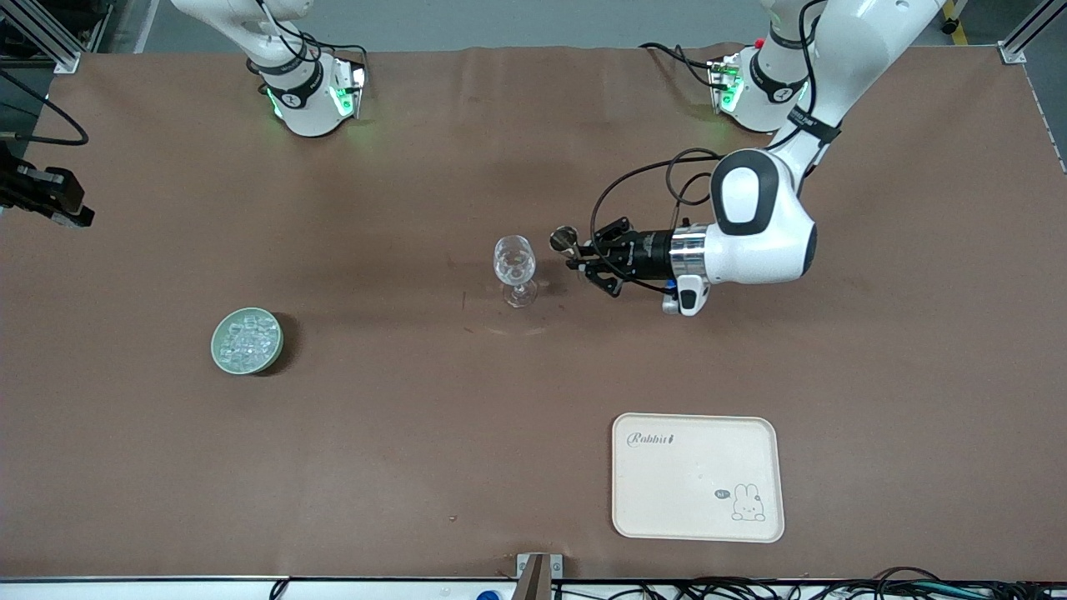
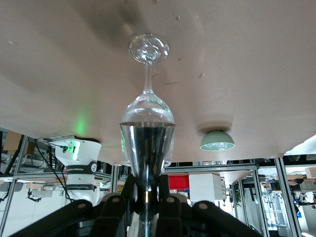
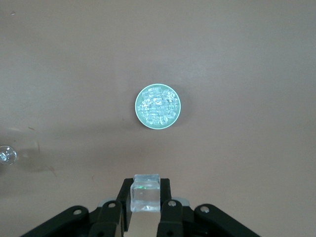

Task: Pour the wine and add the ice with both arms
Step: 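Carry the metal jigger over the wine glass with the left gripper, then tilt the jigger over the wine glass rim with the left gripper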

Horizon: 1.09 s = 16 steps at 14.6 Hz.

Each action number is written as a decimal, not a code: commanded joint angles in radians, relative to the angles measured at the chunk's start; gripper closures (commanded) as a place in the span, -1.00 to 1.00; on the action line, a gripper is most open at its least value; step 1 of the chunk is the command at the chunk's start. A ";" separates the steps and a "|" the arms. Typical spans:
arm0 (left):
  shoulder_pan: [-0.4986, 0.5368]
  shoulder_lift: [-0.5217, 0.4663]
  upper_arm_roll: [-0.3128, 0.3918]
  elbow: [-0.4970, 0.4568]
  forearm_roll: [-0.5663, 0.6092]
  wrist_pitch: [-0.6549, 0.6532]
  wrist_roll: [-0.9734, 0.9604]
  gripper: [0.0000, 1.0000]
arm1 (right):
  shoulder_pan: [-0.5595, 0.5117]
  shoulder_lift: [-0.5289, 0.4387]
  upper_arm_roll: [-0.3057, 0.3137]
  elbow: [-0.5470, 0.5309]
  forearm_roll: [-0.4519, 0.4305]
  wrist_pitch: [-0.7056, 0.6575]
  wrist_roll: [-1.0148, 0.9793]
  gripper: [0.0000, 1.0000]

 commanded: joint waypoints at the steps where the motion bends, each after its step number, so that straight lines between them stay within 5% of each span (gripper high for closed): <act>1: -0.006 0.050 -0.035 0.059 0.040 0.040 -0.037 0.94 | 0.001 -0.005 0.000 0.000 0.008 -0.009 -0.004 0.96; 8: -0.046 0.131 -0.063 0.163 0.303 0.102 -0.252 0.94 | 0.001 -0.005 0.000 -0.001 0.009 -0.012 -0.004 0.96; 16: -0.066 0.140 -0.097 0.166 0.523 0.183 -0.356 0.94 | 0.001 -0.005 0.000 -0.001 0.009 -0.012 -0.004 0.96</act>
